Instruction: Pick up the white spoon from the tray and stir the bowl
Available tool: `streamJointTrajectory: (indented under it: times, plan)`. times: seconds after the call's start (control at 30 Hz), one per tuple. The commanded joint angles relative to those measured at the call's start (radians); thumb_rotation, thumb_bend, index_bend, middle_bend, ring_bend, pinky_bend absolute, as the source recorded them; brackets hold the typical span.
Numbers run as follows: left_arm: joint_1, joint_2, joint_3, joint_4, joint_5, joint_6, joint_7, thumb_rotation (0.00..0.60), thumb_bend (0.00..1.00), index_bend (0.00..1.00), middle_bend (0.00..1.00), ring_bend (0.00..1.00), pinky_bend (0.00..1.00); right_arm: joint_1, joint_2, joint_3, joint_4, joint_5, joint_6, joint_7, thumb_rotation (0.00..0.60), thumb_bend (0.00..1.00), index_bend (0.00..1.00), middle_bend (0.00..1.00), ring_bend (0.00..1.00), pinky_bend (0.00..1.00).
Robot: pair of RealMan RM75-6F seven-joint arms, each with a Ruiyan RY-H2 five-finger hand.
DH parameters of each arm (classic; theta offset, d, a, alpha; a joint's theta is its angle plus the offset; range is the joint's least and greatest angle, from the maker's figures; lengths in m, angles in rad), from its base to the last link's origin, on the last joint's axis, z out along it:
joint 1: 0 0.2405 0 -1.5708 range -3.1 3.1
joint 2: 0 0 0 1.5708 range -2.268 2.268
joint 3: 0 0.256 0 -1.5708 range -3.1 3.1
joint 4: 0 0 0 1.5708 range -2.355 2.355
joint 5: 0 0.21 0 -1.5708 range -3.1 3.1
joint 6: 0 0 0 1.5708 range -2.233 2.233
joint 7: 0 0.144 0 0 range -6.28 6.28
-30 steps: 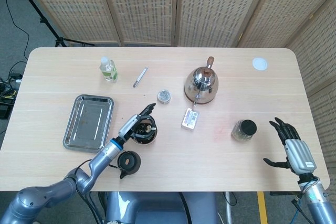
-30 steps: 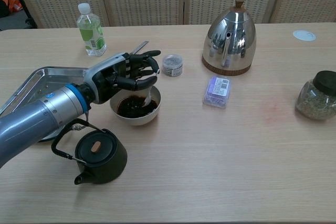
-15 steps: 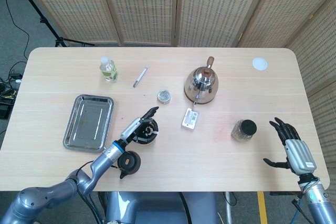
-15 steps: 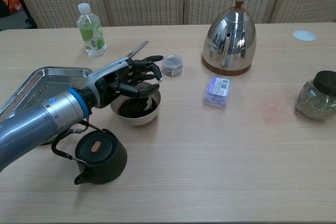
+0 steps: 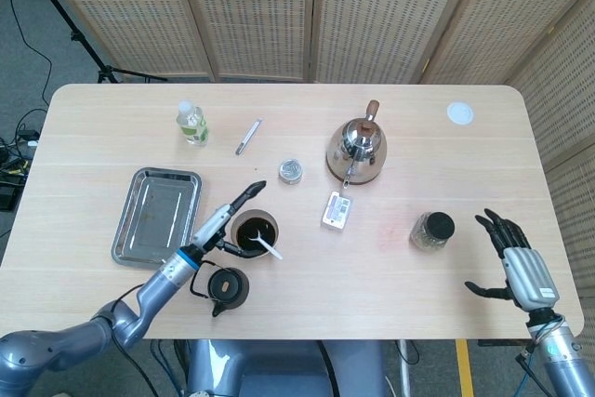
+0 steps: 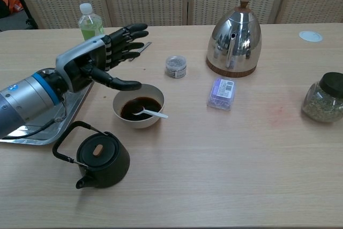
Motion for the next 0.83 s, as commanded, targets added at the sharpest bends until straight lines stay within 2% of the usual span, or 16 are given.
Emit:
streamJointTrajectory:
  times: [0.03,0.2,0.3,0.33,0.4,0.47,0.6,0.83]
  plan:
    - [0.054,0.109,0.01,-0.099,0.005,0.059,0.159,0.6,0.0,0.0,0.0,0.0,0.0,-0.001,0.001,-0.002,-0.003,-0.005,0.004,-0.001,0.6,0.0,0.0,0.0,0.0,0.0]
    - [0.126,0.243,0.022,-0.227,-0.04,0.081,0.42,0.6,0.0,0.0,0.0,0.0,0.0,-0.003,-0.001,-0.005,-0.008,-0.013,0.01,-0.013,0.6,0.0,0.0,0.0,0.0,0.0]
    - [0.193,0.329,0.021,-0.323,-0.107,0.104,0.657,0.6,0.0,0.0,0.0,0.0,0.0,-0.003,-0.003,-0.009,-0.011,-0.02,0.013,-0.023,0.6,0.0,0.0,0.0,0.0,0.0]
    - [0.238,0.367,0.028,-0.353,-0.147,0.127,0.791,0.6,0.03,0.0,0.0,0.0,0.0,-0.006,-0.004,-0.009,-0.013,-0.025,0.023,-0.03,0.6,0.0,0.0,0.0,0.0,0.0]
    - [0.265,0.401,0.032,-0.415,-0.187,0.122,0.878,0.6,0.1,0.0,0.0,0.0,0.0,-0.008,-0.004,-0.009,-0.014,-0.027,0.029,-0.035,0.6,0.0,0.0,0.0,0.0,0.0]
    - [0.289,0.444,0.044,-0.466,-0.223,0.107,0.947,0.6,0.13,0.0,0.0,0.0,0.0,-0.011,-0.004,-0.008,-0.016,-0.028,0.036,-0.04,0.6,0.0,0.0,0.0,0.0,0.0]
    - [0.34,0.493,0.061,-0.514,-0.27,0.119,1.052,0.6,0.13,0.0,0.0,0.0,0.0,-0.017,-0.004,-0.006,-0.02,-0.031,0.052,-0.056,0.6,0.0,0.0,0.0,0.0,0.0]
    - [0.441,0.513,0.095,-0.513,-0.24,0.215,1.078,0.6,0.03,0.0,0.0,0.0,0.0,-0.036,-0.023,0.01,-0.01,-0.04,0.119,-0.092,0.6,0.0,0.0,0.0,0.0,0.0]
